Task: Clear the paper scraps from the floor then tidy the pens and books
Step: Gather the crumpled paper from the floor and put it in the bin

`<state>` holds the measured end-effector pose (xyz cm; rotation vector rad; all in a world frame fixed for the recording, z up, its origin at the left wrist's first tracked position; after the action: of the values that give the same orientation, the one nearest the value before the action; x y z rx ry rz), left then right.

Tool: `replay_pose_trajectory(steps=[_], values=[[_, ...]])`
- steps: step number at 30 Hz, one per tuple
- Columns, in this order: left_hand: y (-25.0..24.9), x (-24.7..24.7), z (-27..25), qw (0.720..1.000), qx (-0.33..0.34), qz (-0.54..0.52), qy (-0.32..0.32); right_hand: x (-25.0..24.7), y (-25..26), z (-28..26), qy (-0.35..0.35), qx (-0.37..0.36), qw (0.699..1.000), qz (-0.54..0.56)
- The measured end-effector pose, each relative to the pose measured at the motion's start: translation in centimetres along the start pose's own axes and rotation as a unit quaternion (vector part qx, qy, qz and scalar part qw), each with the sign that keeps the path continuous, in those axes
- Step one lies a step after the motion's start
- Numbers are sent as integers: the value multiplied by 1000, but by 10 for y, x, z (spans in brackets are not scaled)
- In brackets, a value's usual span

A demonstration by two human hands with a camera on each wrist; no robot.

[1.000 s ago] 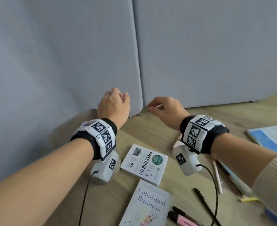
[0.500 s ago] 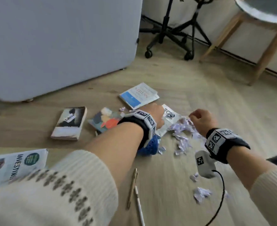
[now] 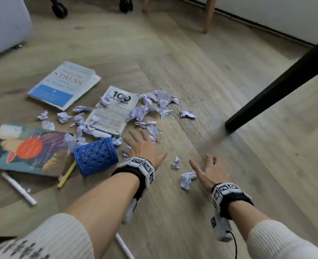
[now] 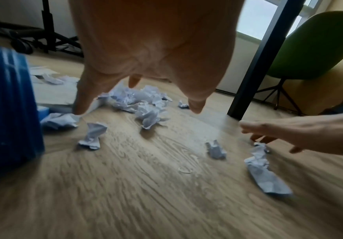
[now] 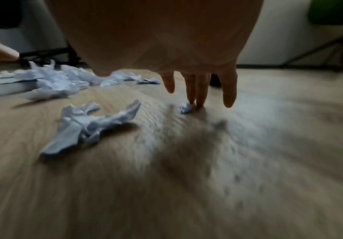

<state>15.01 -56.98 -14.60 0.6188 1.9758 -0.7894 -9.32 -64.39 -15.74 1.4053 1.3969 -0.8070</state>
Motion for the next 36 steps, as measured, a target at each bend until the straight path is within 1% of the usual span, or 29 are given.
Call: replay_pose_trajectory(steps=[2,4,6,8,9,10,12,13,15,16,17,19,21,23,24,25,26,29,31,33,34,36], values=[[5,12,15,1000,-20,-19,10,15,-1,-7,-15,-11,1000,-14],[8,18,26,999,-23,-22,-3,30,13,-18,-37,-65,995,-66],[7,19,33,999,-12,17,-36,43,35,-26,-50,-138,985,-90],[3,20,38,997,9,53,-55,52,50,-24,-38,-200,976,-76],[0,21,42,996,19,64,-54,56,55,-19,-45,-229,970,-67],[-2,21,46,997,29,60,-49,57,61,-15,-39,-259,963,-62],[-8,20,59,996,73,36,-46,56,73,-6,-29,-314,945,-83],[-11,19,66,993,103,34,-47,54,78,3,-11,-323,941,-102],[-13,15,77,988,142,44,-38,43,83,25,46,-293,950,-94],[-11,10,80,988,139,54,-44,30,89,37,31,-283,957,-61],[-8,2,83,988,127,59,-67,14,96,51,-3,-278,960,-39],[-6,-20,85,984,98,50,-144,-14,116,80,-65,-271,960,-13],[-7,-34,87,972,88,33,-215,-33,139,111,-111,-261,959,22],[-6,-34,95,965,95,7,-245,-47,158,140,-149,-225,961,60],[-7,-35,97,962,98,-3,-255,-49,168,152,-155,-220,960,77],[-9,-38,96,960,104,-6,-260,-49,179,163,-150,-221,960,86],[-11,-40,95,958,111,-8,-264,-44,190,174,-130,-224,962,87],[-9,-44,96,954,105,-50,-275,-21,212,206,-32,-226,972,57],[-5,-37,100,965,82,-106,-228,-11,219,217,29,-241,970,33],[-2,-27,105,974,69,-134,-169,-5,230,210,86,-295,952,7],[0,-24,106,975,76,-137,-158,-3,237,201,104,-333,937,-4],[-2,-19,108,973,116,-132,-150,1,244,177,104,-398,911,-9]])
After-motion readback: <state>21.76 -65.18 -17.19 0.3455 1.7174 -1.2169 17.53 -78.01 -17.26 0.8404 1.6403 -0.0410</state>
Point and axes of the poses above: each hand's wrist, its own z-axis towards the middle knuckle, its own x-axis out of the palm, y = z × x, the point moved 8 cm from there along z, towards the middle knuckle, and after that the axes turned 1 degree about -x, right-handed, at the moved point
